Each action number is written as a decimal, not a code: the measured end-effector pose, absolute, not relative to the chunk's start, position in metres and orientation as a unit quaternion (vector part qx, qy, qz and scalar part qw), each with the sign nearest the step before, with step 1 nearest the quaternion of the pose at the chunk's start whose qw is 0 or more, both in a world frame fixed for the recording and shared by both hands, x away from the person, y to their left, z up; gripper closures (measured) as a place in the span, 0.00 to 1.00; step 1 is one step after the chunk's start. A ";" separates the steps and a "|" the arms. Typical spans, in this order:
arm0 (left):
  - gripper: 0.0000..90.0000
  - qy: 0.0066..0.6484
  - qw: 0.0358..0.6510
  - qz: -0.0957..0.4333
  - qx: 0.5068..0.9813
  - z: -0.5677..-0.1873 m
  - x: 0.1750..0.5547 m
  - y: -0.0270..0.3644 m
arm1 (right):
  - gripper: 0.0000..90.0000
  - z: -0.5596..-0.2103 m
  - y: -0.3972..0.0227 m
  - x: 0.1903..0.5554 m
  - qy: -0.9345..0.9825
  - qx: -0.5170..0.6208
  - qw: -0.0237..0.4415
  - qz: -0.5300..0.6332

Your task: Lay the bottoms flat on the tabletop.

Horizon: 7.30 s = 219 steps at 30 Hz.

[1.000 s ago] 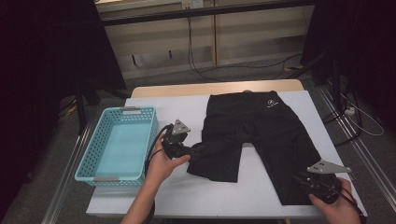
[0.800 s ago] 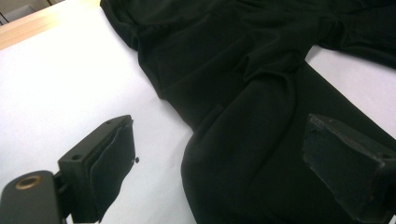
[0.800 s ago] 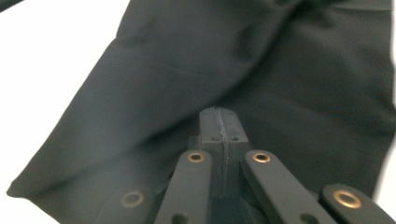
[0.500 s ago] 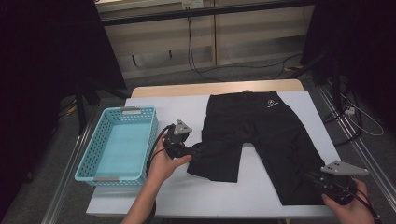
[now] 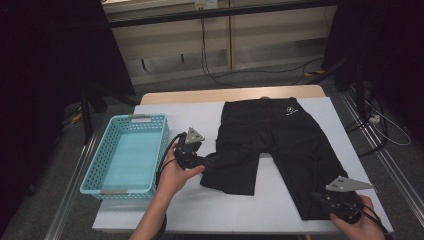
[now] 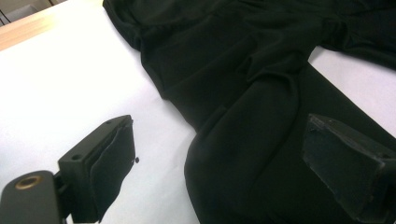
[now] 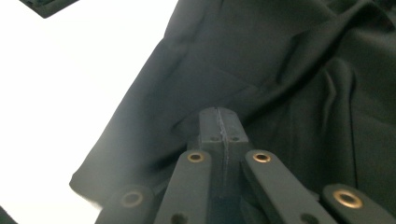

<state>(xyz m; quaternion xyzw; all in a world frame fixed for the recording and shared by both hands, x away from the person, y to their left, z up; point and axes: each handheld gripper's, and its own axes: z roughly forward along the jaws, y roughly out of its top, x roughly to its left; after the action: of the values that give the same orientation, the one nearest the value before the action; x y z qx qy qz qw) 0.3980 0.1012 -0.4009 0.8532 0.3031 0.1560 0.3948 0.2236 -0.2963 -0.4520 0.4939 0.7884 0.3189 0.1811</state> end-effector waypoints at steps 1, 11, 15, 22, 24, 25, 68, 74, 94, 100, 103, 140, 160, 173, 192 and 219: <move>0.11 0.303 0.394 0.156 0.854 -0.400 0.398 0.101 | 1.00 -0.451 -0.297 0.222 0.790 0.493 0.176 0.318; 0.11 0.302 0.393 0.157 0.854 -0.400 0.397 0.100 | 0.80 -0.440 -0.310 0.209 0.785 0.495 0.208 0.310; 0.11 0.303 0.395 0.159 0.853 -0.400 0.397 0.101 | 0.72 -0.436 -0.332 0.224 0.755 0.525 0.253 0.299; 0.11 0.305 0.395 0.156 0.852 -0.399 0.399 0.103 | 0.70 -0.444 -0.369 0.258 0.716 0.575 0.286 0.274; 0.11 0.305 0.394 0.157 0.853 -0.400 0.399 0.104 | 0.70 -0.446 -0.376 0.266 0.706 0.589 0.283 0.274; 0.11 0.306 0.393 0.157 0.853 -0.400 0.400 0.104 | 0.72 -0.447 -0.377 0.270 0.702 0.595 0.276 0.278; 0.10 0.322 0.376 0.143 0.857 -0.420 0.398 0.118 | 0.43 -0.440 -0.206 0.322 0.785 0.444 0.210 0.378; 0.10 0.326 0.374 0.147 0.856 -0.420 0.396 0.122 | 0.52 -0.442 -0.177 0.320 0.809 0.404 0.190 0.382; 0.27 0.330 0.363 0.136 0.861 -0.431 0.396 0.122 | 0.76 -0.461 -0.146 0.298 0.851 0.339 0.148 0.372; 0.45 0.350 0.340 0.112 0.866 -0.447 0.400 0.121 | 0.92 -0.461 -0.158 0.302 0.845 0.349 0.146 0.378; 0.57 0.354 0.340 0.107 0.865 -0.451 0.402 0.121 | 0.97 -0.460 -0.159 0.300 0.844 0.349 0.145 0.381; 0.24 0.352 0.375 0.096 0.852 -0.432 0.392 0.116 | 0.61 -0.446 -0.185 0.293 0.819 0.374 0.172 0.400; 0.18 0.330 0.373 0.075 0.864 -0.443 0.371 0.120 | 0.99 -0.453 -0.197 0.321 0.791 0.448 0.154 0.388; 0.53 0.317 0.358 0.041 0.878 -0.447 0.356 0.106 | 0.98 -0.460 -0.206 0.320 0.793 0.454 0.182 0.364; 1.00 0.332 0.367 -0.001 0.869 -0.429 0.357 0.109 | 0.99 -0.455 -0.202 0.313 0.796 0.439 0.171 0.379; 1.00 0.372 0.384 0.014 0.845 -0.436 0.378 0.128 | 0.60 -0.458 -0.173 0.287 0.842 0.348 0.125 0.393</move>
<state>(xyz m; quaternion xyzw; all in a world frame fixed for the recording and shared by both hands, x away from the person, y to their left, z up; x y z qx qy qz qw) 0.3783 0.1276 -0.4365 0.8450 0.3717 0.0142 0.3841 0.2870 -0.1727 -0.4581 0.3478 0.8418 0.3934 0.1254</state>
